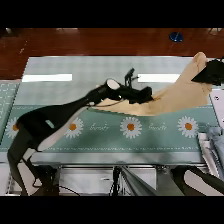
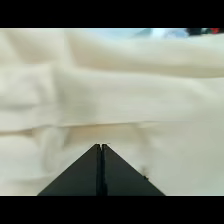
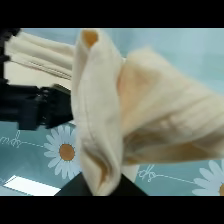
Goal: Fold the shirts.
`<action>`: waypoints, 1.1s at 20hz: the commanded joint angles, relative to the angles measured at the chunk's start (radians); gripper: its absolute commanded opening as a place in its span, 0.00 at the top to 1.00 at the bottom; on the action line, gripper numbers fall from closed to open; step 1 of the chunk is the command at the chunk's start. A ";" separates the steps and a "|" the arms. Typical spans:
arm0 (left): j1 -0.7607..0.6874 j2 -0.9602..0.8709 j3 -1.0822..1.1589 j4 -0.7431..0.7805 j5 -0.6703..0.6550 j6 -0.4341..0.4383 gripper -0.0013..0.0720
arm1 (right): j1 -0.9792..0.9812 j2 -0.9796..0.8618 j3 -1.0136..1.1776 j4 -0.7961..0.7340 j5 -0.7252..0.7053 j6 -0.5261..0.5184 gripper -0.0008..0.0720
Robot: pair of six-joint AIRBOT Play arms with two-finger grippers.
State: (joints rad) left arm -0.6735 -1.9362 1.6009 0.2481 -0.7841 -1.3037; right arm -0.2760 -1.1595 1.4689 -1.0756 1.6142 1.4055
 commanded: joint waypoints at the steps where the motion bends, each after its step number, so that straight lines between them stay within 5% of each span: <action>1: 0.189 0.150 0.011 0.045 -0.257 0.229 0.95 | 0.022 -0.010 0.000 -0.055 -0.027 0.028 0.95; 5: 0.496 0.395 0.011 0.086 -0.531 0.260 0.95 | 0.204 -0.076 0.000 -0.113 -0.119 0.087 0.95; 11: 0.890 0.690 0.011 0.090 -0.681 0.240 0.95 | 0.516 -0.273 0.000 -0.113 -0.370 0.222 0.95; 19: 0.928 0.771 -0.050 0.098 -0.850 0.210 0.95 | 0.807 -0.570 0.000 -0.022 -0.704 0.337 0.94; 20: 0.910 0.778 -0.080 0.098 -0.850 0.210 0.95 | 0.826 -0.586 0.000 0.017 -0.734 0.336 0.89; 22: 0.863 0.790 -0.152 0.098 -0.849 0.213 0.95 | 0.857 -0.599 0.000 0.090 -0.819 0.335 0.58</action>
State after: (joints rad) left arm 0.2264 -1.1675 1.5204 0.3447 -1.6058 -1.0882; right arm 0.5194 -1.7100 1.4689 -1.0855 0.9306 1.7264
